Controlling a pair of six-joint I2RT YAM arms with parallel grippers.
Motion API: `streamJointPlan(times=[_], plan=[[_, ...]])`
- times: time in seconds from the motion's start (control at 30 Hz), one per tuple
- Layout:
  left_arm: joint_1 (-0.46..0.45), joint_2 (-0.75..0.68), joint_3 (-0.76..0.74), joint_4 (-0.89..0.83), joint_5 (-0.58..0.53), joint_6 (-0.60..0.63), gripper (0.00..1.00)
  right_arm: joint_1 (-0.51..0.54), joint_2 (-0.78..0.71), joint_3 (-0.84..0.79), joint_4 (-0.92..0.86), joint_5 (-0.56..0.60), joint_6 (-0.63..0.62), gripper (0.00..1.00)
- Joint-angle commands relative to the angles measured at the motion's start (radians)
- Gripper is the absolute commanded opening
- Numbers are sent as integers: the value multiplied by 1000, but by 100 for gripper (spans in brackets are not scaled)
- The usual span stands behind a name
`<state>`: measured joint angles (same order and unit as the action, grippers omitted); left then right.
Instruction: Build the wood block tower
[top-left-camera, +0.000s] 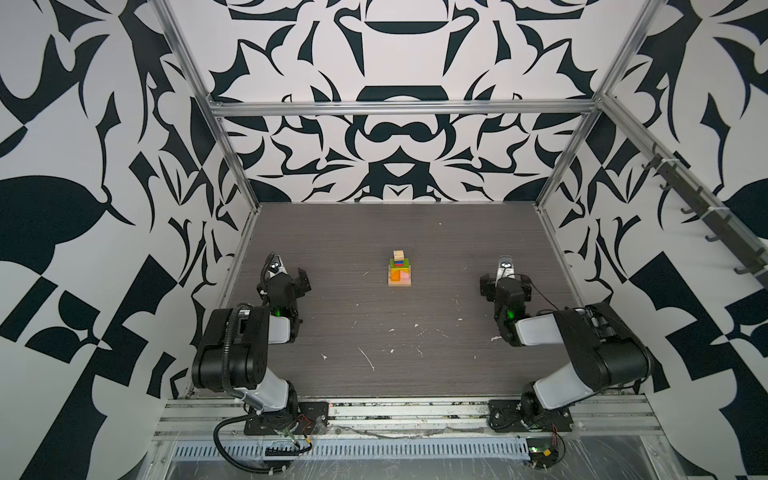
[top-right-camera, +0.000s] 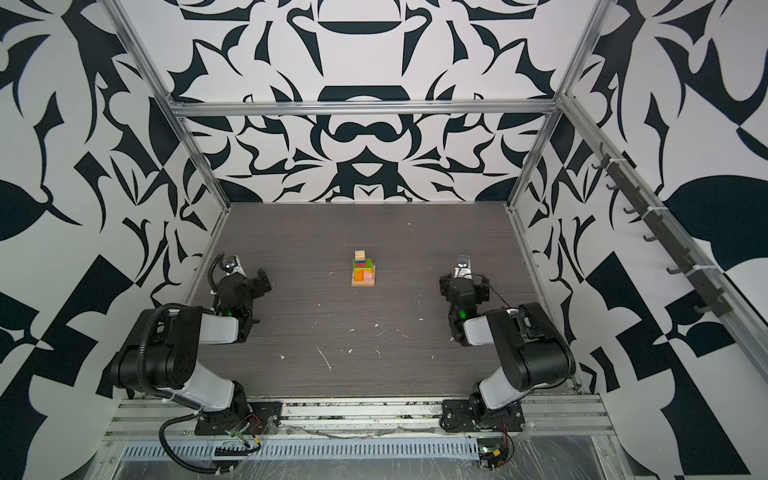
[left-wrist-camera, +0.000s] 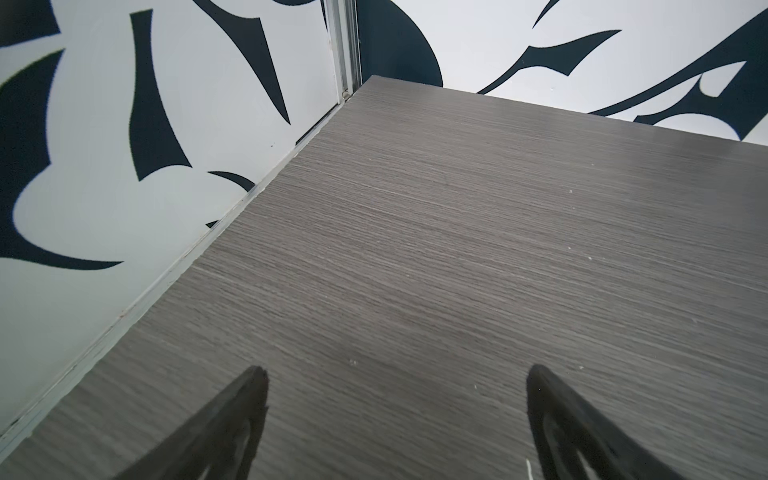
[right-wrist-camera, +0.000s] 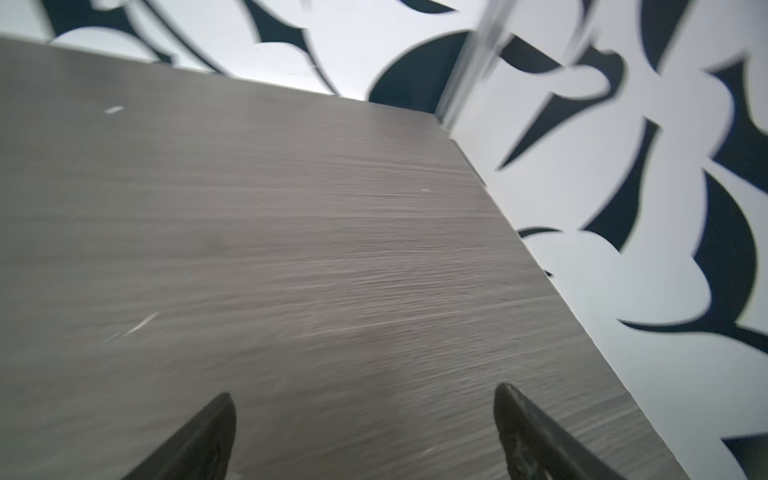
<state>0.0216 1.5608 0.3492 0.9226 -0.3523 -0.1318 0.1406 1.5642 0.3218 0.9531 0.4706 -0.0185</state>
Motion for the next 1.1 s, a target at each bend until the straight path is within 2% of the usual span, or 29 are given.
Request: streamJointPlan(times=[0.0, 0.03, 0.1, 0.47, 0.6, 1.07], plan=[[5, -9, 6, 22, -11, -9, 100, -31, -20, -4, 15, -70, 94, 97], [4, -10, 7, 24, -11, -9, 99, -31, -17, 0, 12, -74, 86, 95], [4, -9, 7, 21, -11, -10, 99, -32, -7, -7, 40, -67, 79, 100], [3, -9, 8, 21, -11, -11, 99, -30, -13, 10, 2, -96, 70, 100], [4, -10, 7, 21, -11, -10, 100, -30, -6, 23, -16, -173, 34, 100], [5, -10, 7, 21, -11, -10, 99, -30, -6, 23, -17, -178, 35, 100]])
